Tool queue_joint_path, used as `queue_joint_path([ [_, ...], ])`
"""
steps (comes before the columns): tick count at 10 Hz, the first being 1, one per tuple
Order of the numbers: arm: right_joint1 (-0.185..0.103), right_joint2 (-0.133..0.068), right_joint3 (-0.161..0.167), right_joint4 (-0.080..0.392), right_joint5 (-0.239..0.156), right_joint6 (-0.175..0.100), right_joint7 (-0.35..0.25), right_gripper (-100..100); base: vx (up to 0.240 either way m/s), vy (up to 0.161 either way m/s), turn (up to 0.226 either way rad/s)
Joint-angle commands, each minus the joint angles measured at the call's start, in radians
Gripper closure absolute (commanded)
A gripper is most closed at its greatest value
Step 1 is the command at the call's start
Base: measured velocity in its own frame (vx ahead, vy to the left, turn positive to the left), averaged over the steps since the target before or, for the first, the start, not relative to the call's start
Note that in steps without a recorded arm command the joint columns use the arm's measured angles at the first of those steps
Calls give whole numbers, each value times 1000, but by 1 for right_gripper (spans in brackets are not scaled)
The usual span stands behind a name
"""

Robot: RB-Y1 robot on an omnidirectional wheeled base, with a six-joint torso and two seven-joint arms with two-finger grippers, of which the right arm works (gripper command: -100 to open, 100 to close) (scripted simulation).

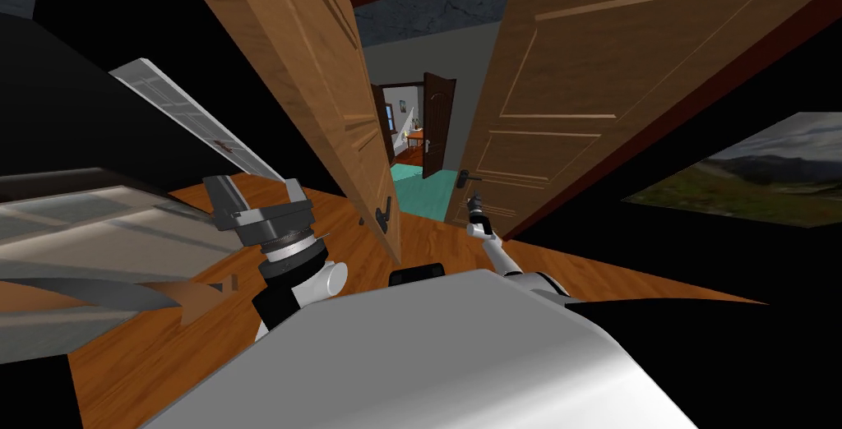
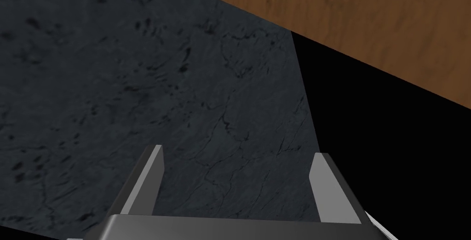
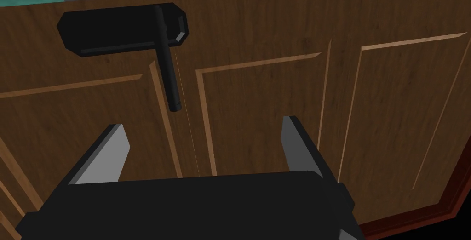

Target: Pull the door open

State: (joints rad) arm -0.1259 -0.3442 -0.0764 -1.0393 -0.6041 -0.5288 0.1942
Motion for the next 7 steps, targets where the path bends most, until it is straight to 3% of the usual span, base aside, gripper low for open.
queue_joint_path([
  [1, -22, -11, -5, 48, -22, 4, 12, -100, 45, -35, 61],
  [3, -61, -31, -11, 126, -56, 1, 27, -100, 66, -48, 127],
  [7, -112, -57, -17, 221, -101, -3, 46, -100, 54, -46, 80],
])
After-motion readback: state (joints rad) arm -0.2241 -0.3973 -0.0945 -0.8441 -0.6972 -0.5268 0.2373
